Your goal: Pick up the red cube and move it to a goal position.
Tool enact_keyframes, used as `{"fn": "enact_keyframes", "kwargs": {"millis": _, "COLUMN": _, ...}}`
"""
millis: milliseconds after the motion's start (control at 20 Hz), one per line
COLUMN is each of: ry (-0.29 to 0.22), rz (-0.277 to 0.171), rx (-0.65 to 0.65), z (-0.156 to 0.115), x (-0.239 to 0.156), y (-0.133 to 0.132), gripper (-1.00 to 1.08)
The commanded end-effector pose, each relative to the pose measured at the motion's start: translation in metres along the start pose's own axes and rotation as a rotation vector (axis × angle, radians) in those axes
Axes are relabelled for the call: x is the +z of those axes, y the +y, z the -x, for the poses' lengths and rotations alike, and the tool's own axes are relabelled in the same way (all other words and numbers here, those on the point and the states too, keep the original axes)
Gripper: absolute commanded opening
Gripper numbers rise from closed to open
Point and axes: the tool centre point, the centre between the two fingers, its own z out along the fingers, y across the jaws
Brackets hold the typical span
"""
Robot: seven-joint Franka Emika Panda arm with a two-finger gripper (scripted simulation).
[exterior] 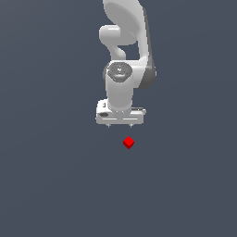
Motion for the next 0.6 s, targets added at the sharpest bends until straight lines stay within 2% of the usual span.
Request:
{"fn": "enact_keyframes", "kwargs": {"millis": 0, "ry": 0.000, "rz": 0.000, "rx": 0.000, "z": 0.000, "x": 0.000, "y": 0.000, "gripper": 1.00}}
{"fn": "enact_keyframes", "kwargs": {"millis": 550, "ry": 0.007, "rz": 0.004, "rx": -0.098, "z": -0.005, "x": 0.016, "y": -0.005, "gripper": 1.00}}
